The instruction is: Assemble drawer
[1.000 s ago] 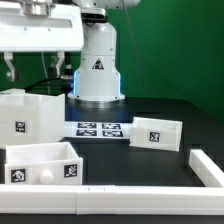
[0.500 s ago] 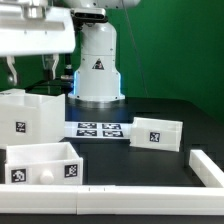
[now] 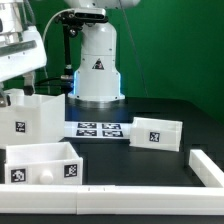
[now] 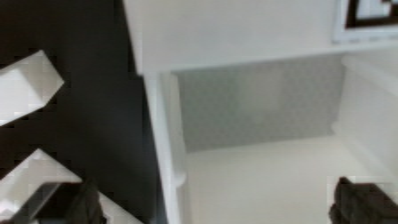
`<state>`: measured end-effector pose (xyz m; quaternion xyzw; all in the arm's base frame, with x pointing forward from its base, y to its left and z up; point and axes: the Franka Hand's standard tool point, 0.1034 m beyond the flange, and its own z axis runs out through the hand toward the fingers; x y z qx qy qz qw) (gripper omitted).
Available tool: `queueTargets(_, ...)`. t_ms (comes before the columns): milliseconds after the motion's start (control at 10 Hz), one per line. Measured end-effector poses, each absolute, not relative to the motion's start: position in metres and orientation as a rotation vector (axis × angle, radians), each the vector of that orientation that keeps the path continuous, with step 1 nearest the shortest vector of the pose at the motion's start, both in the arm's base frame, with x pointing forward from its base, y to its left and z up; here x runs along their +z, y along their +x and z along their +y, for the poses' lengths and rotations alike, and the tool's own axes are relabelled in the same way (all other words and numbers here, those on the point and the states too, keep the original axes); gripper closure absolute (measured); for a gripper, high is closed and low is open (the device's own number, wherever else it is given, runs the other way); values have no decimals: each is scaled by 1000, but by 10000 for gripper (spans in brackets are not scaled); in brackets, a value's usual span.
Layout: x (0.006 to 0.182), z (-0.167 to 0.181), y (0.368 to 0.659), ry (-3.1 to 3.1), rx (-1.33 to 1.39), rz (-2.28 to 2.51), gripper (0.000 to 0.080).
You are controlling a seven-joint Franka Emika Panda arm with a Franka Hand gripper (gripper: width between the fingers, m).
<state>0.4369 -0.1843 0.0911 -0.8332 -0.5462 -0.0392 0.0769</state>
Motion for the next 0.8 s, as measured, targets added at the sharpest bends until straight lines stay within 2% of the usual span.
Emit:
queueTargets(300,87,-202,434,-2382,-290,-1567,150)
queueTargets(800,75,-200,438,-2366,-284,-1549,150)
